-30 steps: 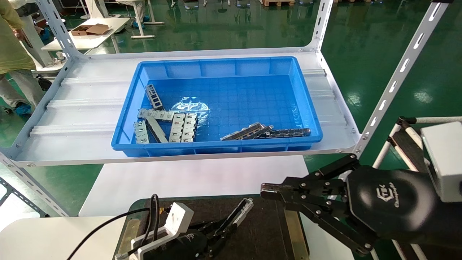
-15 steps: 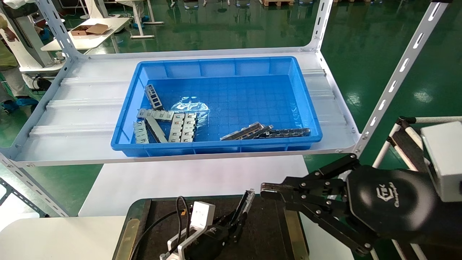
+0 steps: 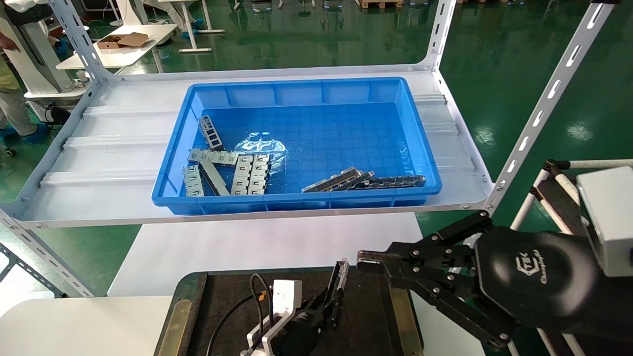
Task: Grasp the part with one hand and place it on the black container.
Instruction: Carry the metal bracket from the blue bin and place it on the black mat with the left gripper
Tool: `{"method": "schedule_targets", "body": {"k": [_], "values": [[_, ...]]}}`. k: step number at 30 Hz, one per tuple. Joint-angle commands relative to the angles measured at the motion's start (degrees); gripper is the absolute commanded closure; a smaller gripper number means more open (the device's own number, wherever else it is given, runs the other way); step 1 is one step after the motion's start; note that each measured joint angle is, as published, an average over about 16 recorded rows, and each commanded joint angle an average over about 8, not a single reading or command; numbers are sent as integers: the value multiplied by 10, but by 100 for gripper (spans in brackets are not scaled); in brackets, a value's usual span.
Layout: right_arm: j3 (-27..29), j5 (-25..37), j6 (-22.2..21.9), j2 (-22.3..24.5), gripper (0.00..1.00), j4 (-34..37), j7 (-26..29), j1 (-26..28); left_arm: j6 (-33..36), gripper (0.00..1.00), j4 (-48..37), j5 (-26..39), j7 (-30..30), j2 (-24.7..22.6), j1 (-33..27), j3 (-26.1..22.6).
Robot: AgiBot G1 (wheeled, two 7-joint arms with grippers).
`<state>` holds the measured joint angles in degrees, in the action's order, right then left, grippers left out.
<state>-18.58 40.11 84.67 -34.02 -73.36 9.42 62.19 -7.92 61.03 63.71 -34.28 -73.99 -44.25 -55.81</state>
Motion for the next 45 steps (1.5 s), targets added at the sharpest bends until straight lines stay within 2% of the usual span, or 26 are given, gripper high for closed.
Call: {"method": "schedule_targets", "body": {"k": [1, 14, 28, 35, 37, 38, 43, 45], "values": [[0, 0, 0, 0, 100, 0, 0, 0, -14, 100, -6, -9, 1, -6, 0, -8], [0, 0, 0, 0, 100, 0, 0, 0, -93, 100, -32, -134, 34, -28, -24, -73], [-1, 0, 0, 0, 100, 0, 0, 0, -196, 100, 6, -314, 122, -26, -65, -164], [-1, 0, 0, 0, 100, 0, 0, 0, -231, 96, 28, -365, 149, -23, -79, -186], [-1, 0, 0, 0, 99, 0, 0, 0, -237, 91, 32, -374, 153, -23, -80, -189], [-1, 0, 0, 0, 94, 0, 0, 0, -240, 82, 33, -378, 155, -23, -81, -191], [-1, -1, 0, 0, 33, 0, 0, 0, -246, 22, 37, -393, 158, -22, -84, -196], [-1, -1, 0, 0, 9, 0, 0, 0, -246, 3, 38, -396, 159, -21, -85, -198]]}}
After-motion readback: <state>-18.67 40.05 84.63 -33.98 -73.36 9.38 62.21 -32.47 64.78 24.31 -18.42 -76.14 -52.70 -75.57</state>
